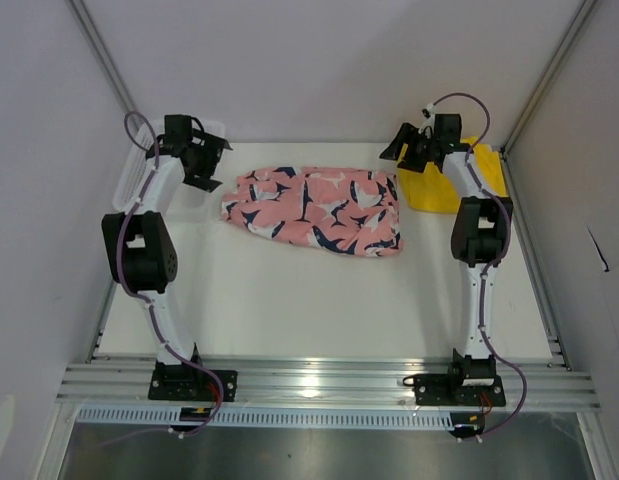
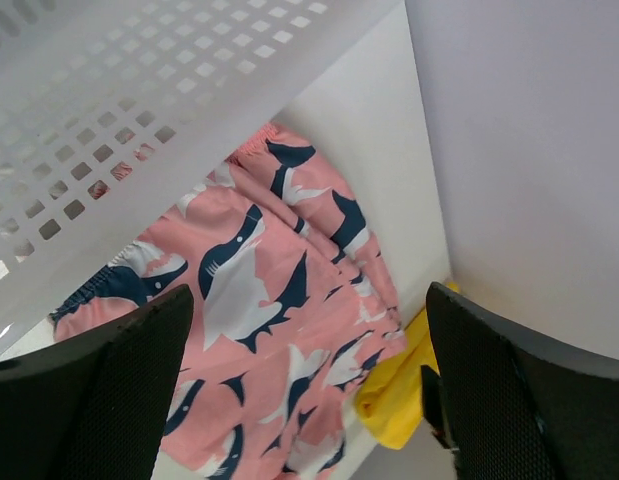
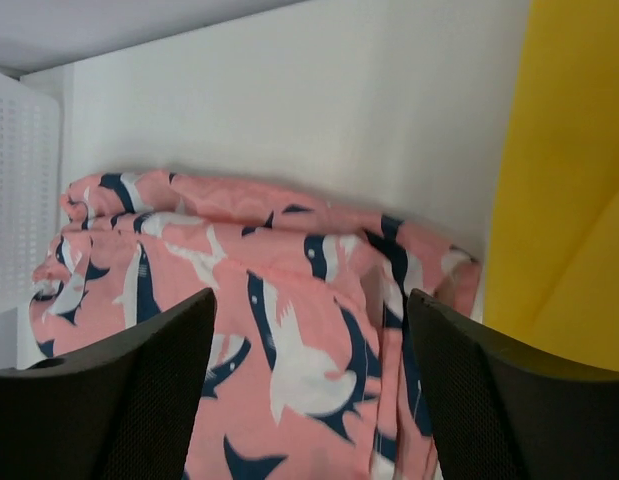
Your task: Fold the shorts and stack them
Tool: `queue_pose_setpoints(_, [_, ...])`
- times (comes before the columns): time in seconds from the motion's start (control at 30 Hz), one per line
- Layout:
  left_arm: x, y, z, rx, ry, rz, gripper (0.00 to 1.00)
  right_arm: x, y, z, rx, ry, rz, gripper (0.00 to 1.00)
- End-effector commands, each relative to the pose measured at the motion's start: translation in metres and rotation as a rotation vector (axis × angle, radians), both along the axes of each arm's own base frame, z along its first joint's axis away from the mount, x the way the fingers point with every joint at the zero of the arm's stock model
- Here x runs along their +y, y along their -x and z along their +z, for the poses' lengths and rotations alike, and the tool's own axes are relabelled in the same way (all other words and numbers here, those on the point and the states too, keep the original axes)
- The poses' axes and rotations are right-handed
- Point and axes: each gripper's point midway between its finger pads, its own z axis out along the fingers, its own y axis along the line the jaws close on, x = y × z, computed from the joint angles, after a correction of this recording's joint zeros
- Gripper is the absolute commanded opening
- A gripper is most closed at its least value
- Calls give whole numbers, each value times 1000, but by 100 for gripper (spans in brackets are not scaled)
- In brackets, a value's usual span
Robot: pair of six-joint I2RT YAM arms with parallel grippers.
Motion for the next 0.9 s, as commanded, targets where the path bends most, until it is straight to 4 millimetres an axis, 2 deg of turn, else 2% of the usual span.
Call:
queue_pose_setpoints(0.0, [-11,11,50,-114,-118,-131,99,-9,29,86,-119,-6,7,78])
queue_pose_setpoints(0.03, [-26,15,53,-122,-134,-169,99,-9,38,87,-114,-5,11,77])
queue_pose_setpoints(0.07, [-30,18,57,-132,-151,-192,99,-9,47,86,-106,-3,14,76])
queue_pose_setpoints(0.1, [-38,24,55,-138,-188,-247,99,-8,67,63,-46,-3,23,74])
queue_pose_setpoints(0.13, [-40,29,59,-141,-209,-265,99,-7,79,84,-82,-1,28,72])
queue_pose_setpoints(0.2, [-41,39,54,-115,-285,-309,99,-5,100,82,-67,7,37,70])
queue_pose_setpoints(0.23, [-42,42,54,-117,-304,-324,99,-5,117,64,-18,8,41,69])
queue_pose_setpoints(0.27, [-38,49,46,-87,-328,-323,99,-3,129,77,-41,5,50,68])
queue_pose_setpoints(0.33, [-37,55,41,-79,-358,-358,99,-1,148,71,-30,18,66,67])
queue_pose_setpoints(0.37, [-36,62,31,-53,-366,-374,99,-1,163,64,-11,25,68,67])
queue_pose_setpoints(0.43, [-35,68,27,-47,-384,-390,98,-2,178,58,-1,33,68,65])
queue_pose_setpoints(0.47, [-34,75,20,-42,-389,-395,98,-3,191,53,15,32,66,64])
queue_pose_setpoints(0.6, [-39,85,10,-67,-437,-425,98,5,214,37,34,58,82,60])
queue_pose_setpoints(0.7, [-49,90,-10,-57,-453,-466,98,10,225,24,53,74,91,60])
queue_pose_setpoints(0.8, [-56,89,-26,-37,-462,-498,97,11,230,12,71,71,92,61])
queue_pose_setpoints(0.87, [-60,83,-30,-52,-466,-502,97,13,230,6,72,74,95,61])
